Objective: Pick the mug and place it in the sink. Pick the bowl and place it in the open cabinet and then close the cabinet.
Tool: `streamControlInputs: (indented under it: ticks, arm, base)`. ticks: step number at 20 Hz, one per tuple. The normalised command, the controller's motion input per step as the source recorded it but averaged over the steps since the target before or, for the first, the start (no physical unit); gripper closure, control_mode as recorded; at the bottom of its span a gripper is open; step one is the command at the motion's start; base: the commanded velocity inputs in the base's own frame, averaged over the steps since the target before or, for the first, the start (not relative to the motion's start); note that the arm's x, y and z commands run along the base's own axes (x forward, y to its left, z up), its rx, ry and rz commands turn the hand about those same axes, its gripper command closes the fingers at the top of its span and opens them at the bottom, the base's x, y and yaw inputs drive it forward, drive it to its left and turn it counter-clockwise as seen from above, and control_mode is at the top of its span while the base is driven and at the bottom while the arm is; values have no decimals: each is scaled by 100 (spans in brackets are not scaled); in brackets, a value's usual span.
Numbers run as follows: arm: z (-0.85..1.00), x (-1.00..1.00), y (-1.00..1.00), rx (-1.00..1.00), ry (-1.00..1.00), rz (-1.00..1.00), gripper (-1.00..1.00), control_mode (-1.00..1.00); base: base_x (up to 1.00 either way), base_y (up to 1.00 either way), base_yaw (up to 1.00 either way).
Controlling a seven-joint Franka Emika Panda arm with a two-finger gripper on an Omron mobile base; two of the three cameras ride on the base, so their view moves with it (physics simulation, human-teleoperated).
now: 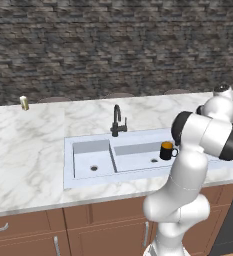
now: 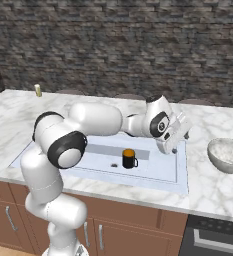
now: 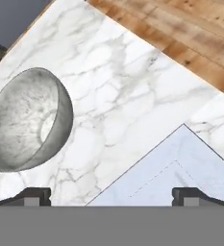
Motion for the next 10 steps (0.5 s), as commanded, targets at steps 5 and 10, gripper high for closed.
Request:
streamControlInputs:
  ticks: [5,10]
  arm:
    - [0,0,-2,-3,-39,-40,-100,-100]
    - [0,0,-20,0,-17,-30,-100,-100]
  base:
    - [0,0,0]
    - [0,0,0]
